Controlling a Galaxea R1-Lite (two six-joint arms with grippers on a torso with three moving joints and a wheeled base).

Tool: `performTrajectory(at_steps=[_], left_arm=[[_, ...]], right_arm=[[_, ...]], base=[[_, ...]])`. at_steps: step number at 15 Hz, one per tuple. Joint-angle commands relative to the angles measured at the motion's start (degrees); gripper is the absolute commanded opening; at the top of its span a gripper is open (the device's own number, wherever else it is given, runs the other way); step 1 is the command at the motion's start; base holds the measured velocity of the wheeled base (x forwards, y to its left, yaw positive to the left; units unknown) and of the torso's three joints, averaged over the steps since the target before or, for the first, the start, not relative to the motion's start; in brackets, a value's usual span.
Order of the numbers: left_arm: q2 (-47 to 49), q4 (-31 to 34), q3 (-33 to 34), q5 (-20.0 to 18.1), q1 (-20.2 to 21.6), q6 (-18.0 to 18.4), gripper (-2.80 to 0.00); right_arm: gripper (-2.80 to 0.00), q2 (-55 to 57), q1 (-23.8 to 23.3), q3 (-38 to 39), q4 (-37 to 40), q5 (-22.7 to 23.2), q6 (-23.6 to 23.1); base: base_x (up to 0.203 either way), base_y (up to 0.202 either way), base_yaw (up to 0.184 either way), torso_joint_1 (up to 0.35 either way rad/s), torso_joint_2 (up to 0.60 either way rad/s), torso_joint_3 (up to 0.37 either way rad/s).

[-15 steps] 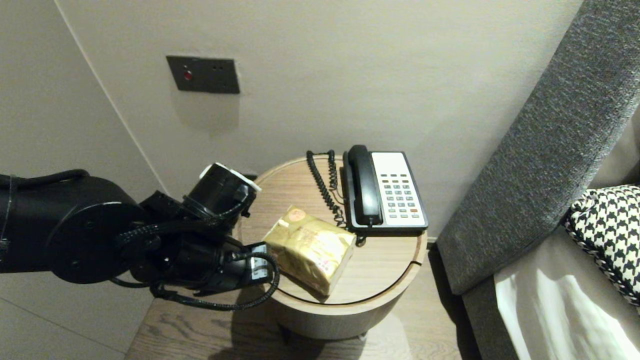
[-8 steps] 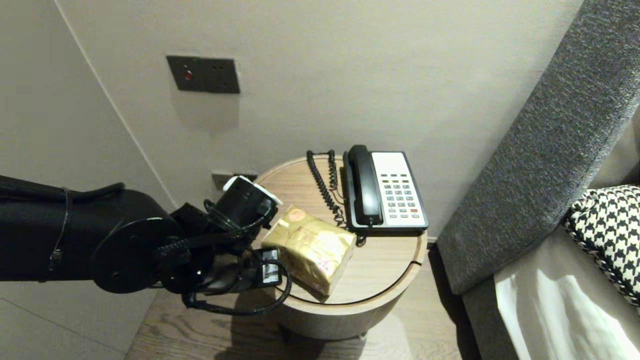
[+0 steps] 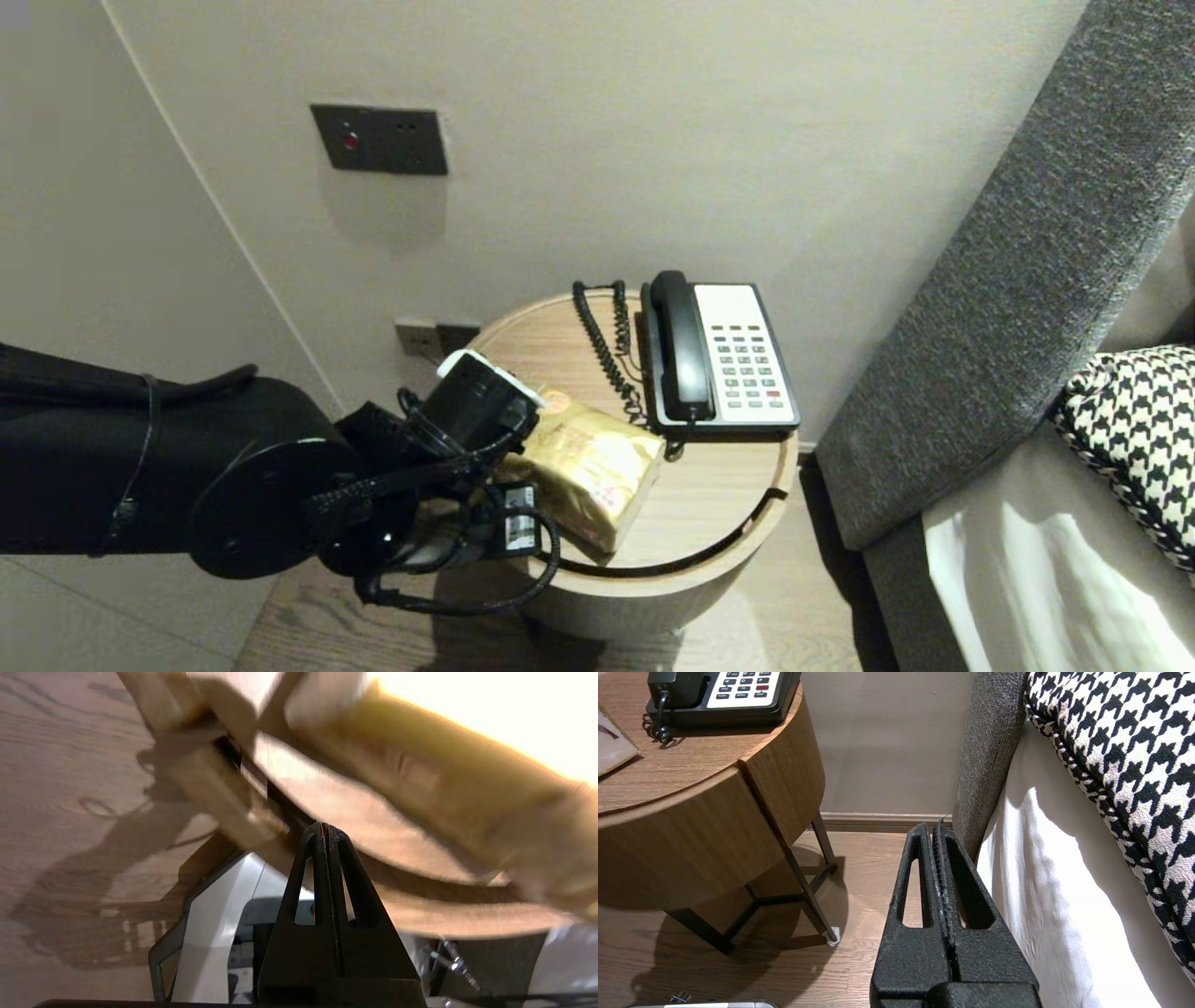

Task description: Open the nightstand drawer

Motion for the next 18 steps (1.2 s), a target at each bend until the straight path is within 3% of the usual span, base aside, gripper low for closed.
performTrajectory(at_steps=[1,8,14,18], left_arm=[[-0.6,-0.1,1.5,0.1,-0.4,-0.3,-2.8],[-4.1,-1.6,7.9,-0.2,-2.0,-0.1,-2.8],[-6.2,-10.0,20.0,-0.5,-4.4,0.4,-2.8],[-6.3,-11.2,21.8,-0.6,-4.4,0.5,-2.8]], right_arm=[[-2.8,0.0,0.0,2.3,0.0,0.0,0.0],[-2.8,0.0,0.0,2.3,0.0,0.0,0.0],[-2.8,0.0,0.0,2.3,0.0,0.0,0.0],[-2.8,0.0,0.0,2.3,0.0,0.0,0.0]], base=[[0.0,0.0,0.0,0.0,0.0,0.0],[0.0,0.0,0.0,0.0,0.0,0.0],[0.0,0.0,0.0,0.0,0.0,0.0],[0.0,0.0,0.0,0.0,0.0,0.0]])
